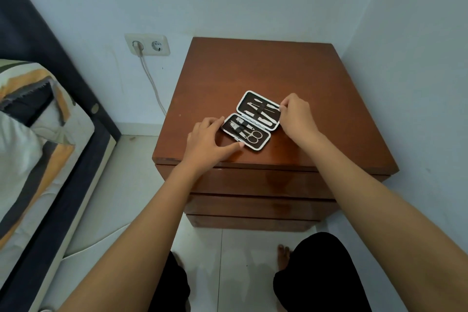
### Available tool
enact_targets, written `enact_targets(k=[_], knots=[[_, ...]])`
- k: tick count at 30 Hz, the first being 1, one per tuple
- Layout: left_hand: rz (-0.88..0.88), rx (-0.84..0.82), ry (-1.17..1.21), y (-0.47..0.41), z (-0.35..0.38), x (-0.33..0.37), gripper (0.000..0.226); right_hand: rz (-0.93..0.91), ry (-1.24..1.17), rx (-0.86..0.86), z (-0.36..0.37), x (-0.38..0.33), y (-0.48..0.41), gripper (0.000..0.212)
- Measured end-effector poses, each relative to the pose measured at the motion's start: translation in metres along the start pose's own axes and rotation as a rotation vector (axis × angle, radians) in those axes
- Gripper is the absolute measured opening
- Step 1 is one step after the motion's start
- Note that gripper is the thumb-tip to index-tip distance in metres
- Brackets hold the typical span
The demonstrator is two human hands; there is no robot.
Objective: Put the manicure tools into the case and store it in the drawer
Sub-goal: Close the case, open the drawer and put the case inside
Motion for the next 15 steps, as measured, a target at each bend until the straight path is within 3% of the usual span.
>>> enact_targets(k=[5,9,15], knots=[[-0.011,0.131,0.123,0.004,0.004,0.007,0.057,-0.314,-0.110,0.053,-0.020,-0.018,0.024,0.009],[-0.026,0.183,0.065,0.004,0.008,0.008,0.057,-0.500,-0.117,0.110,-0.026,-0.012,0.051,0.015],[-0.057,0.232,0.002,0.004,0.008,0.009,0.066,-0.499,-0.105,0.125,-0.008,0.006,0.066,0.017]])
Point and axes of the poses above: each hand's wrist, its own y-axis away from the middle knuckle, its own z-axis out of the palm, x = y × z, the point moved 7 cm from there along -y, towards the middle knuckle, and after that the axes turned 10 degrees about z, right-handed, at the moved point
